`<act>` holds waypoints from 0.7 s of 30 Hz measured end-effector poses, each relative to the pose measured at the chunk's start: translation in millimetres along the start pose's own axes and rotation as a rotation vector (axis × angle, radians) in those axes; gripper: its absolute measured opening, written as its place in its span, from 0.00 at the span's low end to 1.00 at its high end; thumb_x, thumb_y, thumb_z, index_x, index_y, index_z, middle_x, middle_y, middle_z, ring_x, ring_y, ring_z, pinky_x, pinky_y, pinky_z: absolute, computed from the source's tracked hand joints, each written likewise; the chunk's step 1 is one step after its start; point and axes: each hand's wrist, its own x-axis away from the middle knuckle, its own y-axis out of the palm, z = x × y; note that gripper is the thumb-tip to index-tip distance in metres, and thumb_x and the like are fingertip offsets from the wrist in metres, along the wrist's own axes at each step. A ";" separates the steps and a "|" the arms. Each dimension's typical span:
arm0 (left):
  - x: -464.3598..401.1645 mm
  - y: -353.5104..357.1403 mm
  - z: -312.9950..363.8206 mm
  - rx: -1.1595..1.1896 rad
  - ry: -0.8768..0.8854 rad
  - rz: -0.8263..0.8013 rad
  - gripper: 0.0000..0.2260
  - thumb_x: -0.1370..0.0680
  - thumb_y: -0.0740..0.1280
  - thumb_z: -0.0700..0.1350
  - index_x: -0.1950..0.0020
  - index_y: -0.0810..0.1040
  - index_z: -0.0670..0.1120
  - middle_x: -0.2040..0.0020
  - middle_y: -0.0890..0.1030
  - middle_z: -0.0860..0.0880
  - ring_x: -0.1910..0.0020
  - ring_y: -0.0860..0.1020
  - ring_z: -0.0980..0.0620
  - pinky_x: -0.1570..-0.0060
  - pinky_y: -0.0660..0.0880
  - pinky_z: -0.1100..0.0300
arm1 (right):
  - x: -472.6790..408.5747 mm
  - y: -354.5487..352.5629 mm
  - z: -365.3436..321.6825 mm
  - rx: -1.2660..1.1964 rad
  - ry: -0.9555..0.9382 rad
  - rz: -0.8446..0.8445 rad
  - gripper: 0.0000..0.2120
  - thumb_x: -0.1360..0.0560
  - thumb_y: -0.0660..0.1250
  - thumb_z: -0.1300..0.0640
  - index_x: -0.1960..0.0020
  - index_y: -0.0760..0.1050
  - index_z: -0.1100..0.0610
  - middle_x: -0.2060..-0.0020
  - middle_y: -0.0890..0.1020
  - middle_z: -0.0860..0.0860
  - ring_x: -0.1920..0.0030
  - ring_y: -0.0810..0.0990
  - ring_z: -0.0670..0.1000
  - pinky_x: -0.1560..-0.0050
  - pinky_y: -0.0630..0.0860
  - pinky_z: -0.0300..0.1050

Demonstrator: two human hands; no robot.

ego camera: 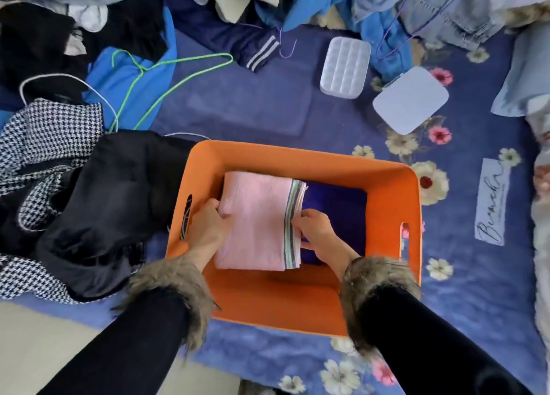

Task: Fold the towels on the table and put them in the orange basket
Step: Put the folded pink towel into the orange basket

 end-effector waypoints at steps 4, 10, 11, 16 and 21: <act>-8.4 5.5 11.3 -0.109 0.066 0.122 0.11 0.23 0.61 0.44 0.42 0.70 0.42 0.44 0.74 0.42 0.47 0.74 0.38 0.53 0.73 0.47 | -15.6 12.2 -7.3 0.060 -0.026 0.059 0.07 0.27 0.59 0.63 0.54 0.75 0.64 0.58 0.77 0.58 0.56 0.76 0.57 0.47 0.76 0.63; -9.5 19.4 9.7 -0.149 0.070 0.202 0.16 0.22 0.59 0.39 0.35 0.65 0.39 0.37 0.69 0.39 0.43 0.74 0.36 0.54 0.71 0.46 | -22.0 22.7 -8.7 0.159 -0.086 0.084 0.11 0.24 0.60 0.60 0.47 0.75 0.65 0.51 0.81 0.61 0.48 0.78 0.61 0.46 0.76 0.58; -8.5 20.9 8.3 -0.155 0.136 0.234 0.17 0.23 0.60 0.38 0.34 0.65 0.40 0.36 0.69 0.39 0.43 0.73 0.37 0.54 0.71 0.46 | -21.2 21.4 -8.0 0.207 -0.142 0.120 0.11 0.23 0.60 0.58 0.45 0.74 0.62 0.49 0.80 0.59 0.47 0.78 0.60 0.46 0.75 0.54; -3.0 29.9 -11.3 -0.510 0.560 0.040 0.36 0.25 0.67 0.45 0.23 0.49 0.47 0.23 0.41 0.42 0.25 0.43 0.40 0.29 0.55 0.45 | -3.7 18.0 15.9 0.855 -0.791 0.298 0.26 0.25 0.63 0.60 0.28 0.61 0.61 0.30 0.64 0.62 0.31 0.62 0.63 0.30 0.60 0.57; -29.4 26.3 -15.6 -0.948 0.598 -0.075 0.61 0.36 0.74 0.62 0.32 0.23 0.50 0.33 0.21 0.44 0.31 0.25 0.44 0.31 0.33 0.45 | -25.9 13.5 16.9 1.578 -0.971 0.157 0.48 0.29 0.64 0.37 0.24 0.36 0.53 0.25 0.37 0.57 0.26 0.35 0.57 0.32 0.30 0.61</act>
